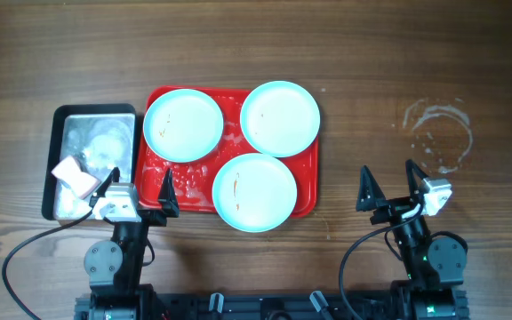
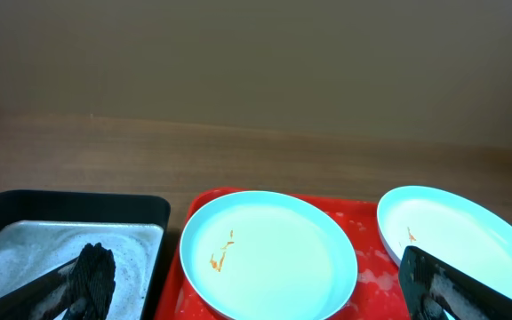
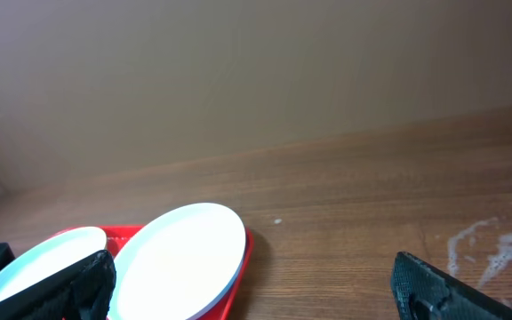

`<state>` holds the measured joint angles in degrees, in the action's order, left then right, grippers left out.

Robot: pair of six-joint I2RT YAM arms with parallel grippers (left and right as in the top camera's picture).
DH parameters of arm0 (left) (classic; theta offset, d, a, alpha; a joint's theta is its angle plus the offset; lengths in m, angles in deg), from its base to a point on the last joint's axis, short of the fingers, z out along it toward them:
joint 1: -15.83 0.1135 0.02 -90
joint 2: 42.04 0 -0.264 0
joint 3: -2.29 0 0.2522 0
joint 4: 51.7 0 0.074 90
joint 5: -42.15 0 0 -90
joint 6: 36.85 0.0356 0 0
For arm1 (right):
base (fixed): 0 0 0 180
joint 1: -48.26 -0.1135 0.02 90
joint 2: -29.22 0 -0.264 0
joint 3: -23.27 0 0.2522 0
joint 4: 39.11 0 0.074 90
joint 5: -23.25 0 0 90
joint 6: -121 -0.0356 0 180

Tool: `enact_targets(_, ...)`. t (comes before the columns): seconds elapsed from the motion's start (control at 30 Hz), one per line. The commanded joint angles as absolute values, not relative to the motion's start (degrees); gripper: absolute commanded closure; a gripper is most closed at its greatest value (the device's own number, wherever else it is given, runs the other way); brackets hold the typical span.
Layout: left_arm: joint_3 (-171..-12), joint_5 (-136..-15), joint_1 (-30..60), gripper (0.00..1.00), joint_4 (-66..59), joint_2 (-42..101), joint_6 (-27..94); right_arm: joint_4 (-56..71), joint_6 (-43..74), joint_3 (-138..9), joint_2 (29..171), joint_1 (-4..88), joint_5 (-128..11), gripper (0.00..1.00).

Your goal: Clean dirty plates on tray and stack at the side

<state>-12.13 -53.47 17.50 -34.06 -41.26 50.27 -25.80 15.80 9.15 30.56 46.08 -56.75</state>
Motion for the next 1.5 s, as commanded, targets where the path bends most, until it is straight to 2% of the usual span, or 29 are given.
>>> enact_targets(0.0,-11.80,-52.73,17.96,0.00,-33.84,-41.66,49.68,-26.04,15.14,9.21,30.63,45.84,-57.41,0.00)
enact_targets(0.97,-11.78,-52.58,17.98,0.00,-33.84,-41.66,49.75,-26.10,15.16,9.21,30.63,45.84,-57.56,0.00)
enact_targets(1.07,-11.80,-49.21,17.98,0.00,-33.93,-41.66,49.75,-26.10,15.08,9.21,30.63,45.84,-57.58,0.00)
enact_targets(1.2,-13.05,-49.28,17.98,0.00,-36.11,-41.66,49.36,-29.40,9.87,9.19,30.63,45.86,-51.99,0.00)
enact_targets(1.47,-25.86,-49.32,17.98,0.00,-25.69,-38.53,46.64,-31.04,9.98,6.77,30.65,45.84,-43.88,0.00)
